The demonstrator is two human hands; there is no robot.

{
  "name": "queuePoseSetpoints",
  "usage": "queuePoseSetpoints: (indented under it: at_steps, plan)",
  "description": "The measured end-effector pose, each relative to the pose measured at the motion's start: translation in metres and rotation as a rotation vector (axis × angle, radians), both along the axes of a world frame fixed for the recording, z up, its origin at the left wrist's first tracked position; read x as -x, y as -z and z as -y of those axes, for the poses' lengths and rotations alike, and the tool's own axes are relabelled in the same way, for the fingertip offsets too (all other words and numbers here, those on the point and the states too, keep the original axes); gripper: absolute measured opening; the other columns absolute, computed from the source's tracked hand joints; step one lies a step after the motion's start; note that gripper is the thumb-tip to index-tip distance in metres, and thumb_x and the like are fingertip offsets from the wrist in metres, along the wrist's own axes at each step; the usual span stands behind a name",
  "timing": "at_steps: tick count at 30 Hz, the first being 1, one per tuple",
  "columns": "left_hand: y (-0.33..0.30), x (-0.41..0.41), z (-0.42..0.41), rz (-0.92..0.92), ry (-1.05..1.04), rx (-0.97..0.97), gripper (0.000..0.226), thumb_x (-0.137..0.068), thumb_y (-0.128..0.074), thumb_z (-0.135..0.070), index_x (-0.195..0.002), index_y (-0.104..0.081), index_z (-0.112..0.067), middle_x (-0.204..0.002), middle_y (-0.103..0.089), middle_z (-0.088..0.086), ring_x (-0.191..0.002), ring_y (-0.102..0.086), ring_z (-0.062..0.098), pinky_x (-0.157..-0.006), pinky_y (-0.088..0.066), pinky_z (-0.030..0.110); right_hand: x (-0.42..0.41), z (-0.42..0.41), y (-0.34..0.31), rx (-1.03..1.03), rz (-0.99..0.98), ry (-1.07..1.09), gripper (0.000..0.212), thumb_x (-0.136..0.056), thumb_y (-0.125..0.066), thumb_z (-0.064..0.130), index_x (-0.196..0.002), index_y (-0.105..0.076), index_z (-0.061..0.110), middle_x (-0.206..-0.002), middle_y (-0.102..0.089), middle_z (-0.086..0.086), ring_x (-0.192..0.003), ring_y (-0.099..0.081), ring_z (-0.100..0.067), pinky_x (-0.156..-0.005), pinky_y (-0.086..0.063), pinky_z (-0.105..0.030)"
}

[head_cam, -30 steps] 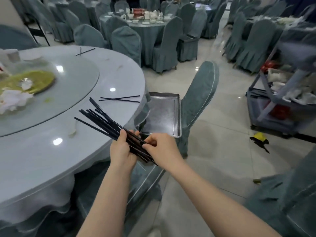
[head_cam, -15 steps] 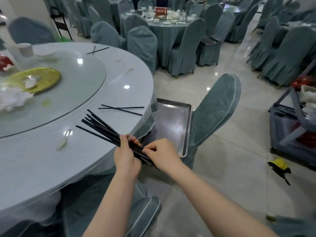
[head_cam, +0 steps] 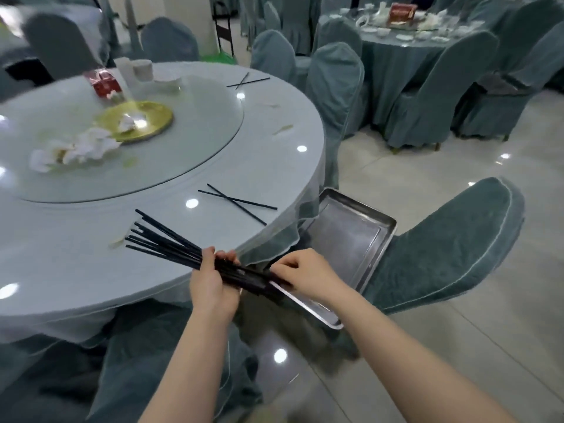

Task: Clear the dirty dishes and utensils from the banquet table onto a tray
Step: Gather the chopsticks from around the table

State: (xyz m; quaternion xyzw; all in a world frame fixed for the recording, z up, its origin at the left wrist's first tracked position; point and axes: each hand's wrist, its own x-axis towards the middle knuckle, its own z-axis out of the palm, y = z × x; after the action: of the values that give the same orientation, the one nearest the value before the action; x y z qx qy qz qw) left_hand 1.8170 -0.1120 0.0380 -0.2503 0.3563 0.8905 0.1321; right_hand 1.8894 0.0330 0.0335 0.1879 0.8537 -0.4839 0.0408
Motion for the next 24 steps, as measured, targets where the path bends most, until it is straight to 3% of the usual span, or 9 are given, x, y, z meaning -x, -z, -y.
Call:
queuePoseSetpoints:
  at_steps: [4,6,9,13,20,24]
  plan:
    - [0.006,0.013,-0.006,0.044,-0.081,0.026,0.015,-0.100,-0.048,-0.018,-0.085,-0.048,-0.016,-0.060,-0.048,-0.005,-0.048,-0.052,0.009,-0.050,-0.049,0.021,0.019,-0.021,0.009,0.102,0.024,0.016,0.021,-0.087,-0.059,0.033,-0.075,-0.072,0.021,-0.075,-0.073,0.001,-0.077,-0.069,-0.022,-0.078,-0.058,-0.042]
    - [0.012,0.023,-0.010,0.056,-0.108,0.020,0.019,-0.101,-0.047,-0.022,-0.082,-0.046,-0.017,-0.056,-0.045,-0.006,-0.045,-0.046,0.008,-0.047,-0.045,0.019,0.033,-0.030,0.018,0.075,0.035,0.003,0.016,-0.086,-0.060,0.030,-0.076,-0.071,0.023,-0.077,-0.072,0.006,-0.078,-0.068,-0.014,-0.079,-0.057,-0.035]
    - [0.023,0.042,-0.016,0.077,-0.142,0.041,0.031,-0.097,-0.053,-0.037,-0.074,-0.042,-0.020,-0.049,-0.035,-0.008,-0.042,-0.035,0.007,-0.040,-0.036,0.018,0.058,-0.043,0.030,0.023,0.056,-0.003,0.009,-0.084,-0.063,0.026,-0.083,-0.071,0.030,-0.081,-0.068,0.018,-0.080,-0.062,0.003,-0.069,-0.046,-0.013]
    - [0.030,0.079,-0.022,0.108,-0.132,0.021,0.035,-0.088,-0.065,-0.038,-0.068,-0.042,-0.022,-0.045,-0.033,-0.010,-0.037,-0.032,0.005,-0.037,-0.035,0.017,0.101,-0.063,0.042,-0.069,0.110,-0.035,0.010,-0.084,-0.065,0.026,-0.093,-0.071,0.027,-0.084,-0.065,0.018,-0.084,-0.061,0.001,-0.068,-0.041,-0.011]
    - [0.046,0.146,-0.023,0.125,-0.138,-0.044,0.044,-0.089,-0.062,-0.044,-0.061,-0.036,-0.023,-0.044,-0.034,-0.010,-0.037,-0.036,0.006,-0.043,-0.038,0.020,0.173,-0.091,0.073,-0.269,0.172,-0.061,0.032,-0.084,-0.067,0.030,-0.114,-0.064,0.021,-0.107,-0.066,0.004,-0.100,-0.062,-0.013,-0.080,-0.043,-0.021]
    - [0.054,0.156,-0.014,0.170,-0.153,-0.020,0.041,-0.092,-0.057,-0.046,-0.063,-0.041,-0.021,-0.046,-0.042,-0.008,-0.039,-0.045,0.007,-0.053,-0.040,0.022,0.206,-0.086,0.089,-0.319,0.207,-0.038,0.056,-0.083,-0.069,0.037,-0.132,-0.052,0.016,-0.131,-0.053,-0.004,-0.118,-0.053,-0.022,-0.094,-0.044,-0.031]
